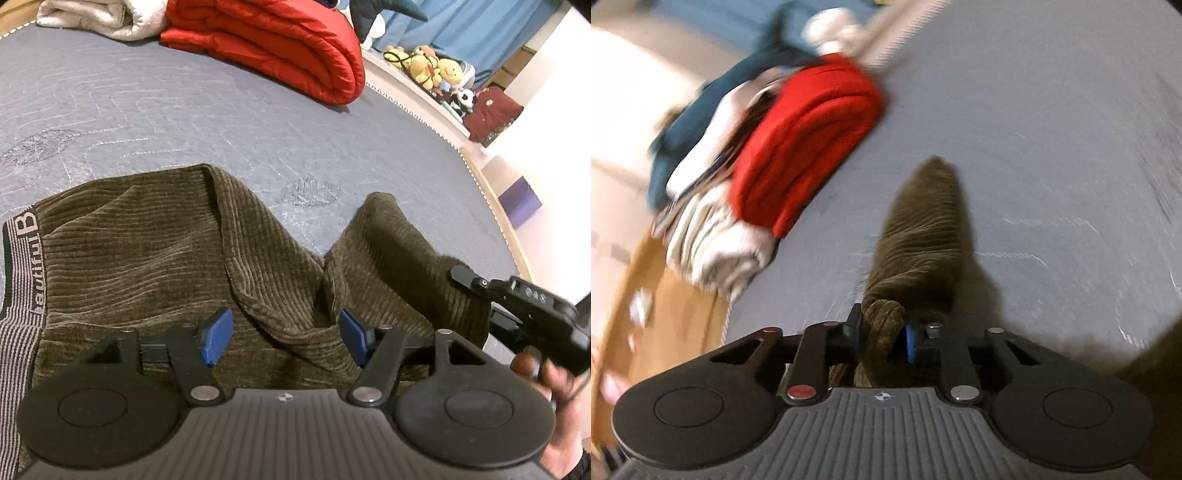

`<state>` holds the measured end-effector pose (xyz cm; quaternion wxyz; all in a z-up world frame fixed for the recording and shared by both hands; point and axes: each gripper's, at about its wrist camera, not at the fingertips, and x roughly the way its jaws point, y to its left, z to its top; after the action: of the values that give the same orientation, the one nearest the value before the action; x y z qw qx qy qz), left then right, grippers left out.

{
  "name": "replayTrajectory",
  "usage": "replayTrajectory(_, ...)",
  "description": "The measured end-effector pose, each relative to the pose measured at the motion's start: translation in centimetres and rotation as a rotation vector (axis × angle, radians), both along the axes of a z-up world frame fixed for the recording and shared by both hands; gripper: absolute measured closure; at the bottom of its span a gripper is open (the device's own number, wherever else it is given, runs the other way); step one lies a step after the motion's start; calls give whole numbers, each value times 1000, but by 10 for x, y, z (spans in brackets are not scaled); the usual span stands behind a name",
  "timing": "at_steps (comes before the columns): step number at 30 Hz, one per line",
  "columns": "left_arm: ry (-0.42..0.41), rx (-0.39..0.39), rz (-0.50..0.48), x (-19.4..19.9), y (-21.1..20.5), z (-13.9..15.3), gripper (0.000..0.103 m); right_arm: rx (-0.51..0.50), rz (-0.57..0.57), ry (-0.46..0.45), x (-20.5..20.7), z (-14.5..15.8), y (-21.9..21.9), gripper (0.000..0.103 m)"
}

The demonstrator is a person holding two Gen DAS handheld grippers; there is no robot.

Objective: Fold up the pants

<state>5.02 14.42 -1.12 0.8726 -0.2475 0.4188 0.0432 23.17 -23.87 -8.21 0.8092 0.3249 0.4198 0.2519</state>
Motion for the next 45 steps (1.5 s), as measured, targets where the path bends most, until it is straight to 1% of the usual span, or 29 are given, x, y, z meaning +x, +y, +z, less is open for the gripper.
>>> replayTrajectory(1, -7, -7, 5, 0, 1, 1, 34, -27, 46, -59, -5, 7, 9, 84)
replayTrajectory(3, -25, -23, 13, 0, 2, 3, 34, -83, 176, -203, -20, 24, 34, 85)
replayTrajectory(4, -34, -33, 15, 0, 3, 4, 34, -107, 262, -280, -31, 31, 48, 85)
replayTrajectory(5, -45, -44, 15, -1, 2, 5, 34, -124, 339, -334, -42, 34, 59, 85)
replayTrajectory(6, -55, -56, 15, -1, 2, 6, 34, -147, 442, -397, -55, 37, 73, 85)
replayTrajectory(8, -69, -75, 14, -1, 2, 8, 34, -191, 631, -492, -80, 38, 96, 85)
replayTrajectory(10, -70, -79, 14, 0, 0, 9, 33, -245, 780, -528, -100, 32, 112, 84)
replayTrajectory(12, -63, -75, 17, 0, 0, 8, 33, -328, 884, -535, -115, 20, 126, 84)
replayTrajectory(13, -58, -75, 17, 1, 0, 7, 32, -363, 913, -526, -119, 14, 131, 84)
replayTrajectory(15, -50, -79, 13, 2, 0, 4, 32, -396, 933, -508, -123, 6, 136, 84)
replayTrajectory(17, -42, -84, 8, 4, -1, 1, 31, -406, 931, -493, -124, 1, 137, 84)
replayTrajectory(20, -34, -87, 2, 6, -2, -2, 29, -408, 927, -482, -119, 1, 145, 84)
replayTrajectory(24, -21, -71, -16, 10, -7, -6, 28, -408, 940, -475, -119, -1, 143, 81)
replayTrajectory(27, -5, -55, -22, 13, -9, -11, 28, -400, 939, -472, -117, -1, 142, 80)
replayTrajectory(29, 6, -36, -16, 16, -9, -13, 28, -392, 939, -468, -115, 1, 139, 77)
replayTrajectory(30, 8, -29, -7, 15, -8, -15, 28, -386, 942, -464, -114, 3, 138, 73)
replayTrajectory(31, 8, -26, 5, 15, -6, -15, 28, -375, 943, -464, -113, 5, 136, 66)
replayTrajectory(32, 7, -28, 13, 14, -4, -15, 28, -357, 931, -467, -111, 9, 133, 62)
replayTrajectory(33, 4, -32, 23, 13, -1, -15, 28, -334, 903, -468, -107, 14, 129, 56)
replayTrajectory(34, 2, -34, 30, 12, 1, -14, 28, -309, 868, -464, -102, 19, 124, 54)
replayTrajectory(37, -3, -32, 44, 10, 6, -12, 28, -205, 697, -424, -78, 34, 100, 53)
replayTrajectory(39, -3, -28, 48, 10, 7, -11, 28, -175, 569, -404, -64, 40, 84, 52)
replayTrajectory(40, -4, -25, 48, 9, 7, -10, 28, -182, 495, -405, -59, 41, 77, 48)
replayTrajectory(41, -4, -22, 49, 9, 7, -10, 29, -203, 402, -406, -53, 42, 69, 47)
replayTrajectory(42, -4, -19, 51, 8, 7, -10, 29, -227, 334, -402, -49, 41, 64, 45)
replayTrajectory(44, -4, -13, 55, 8, 7, -9, 31, -295, 226, -372, -42, 34, 58, 41)
replayTrajectory(45, -4, -11, 55, 8, 7, -9, 32, -322, 204, -347, -39, 30, 58, 38)
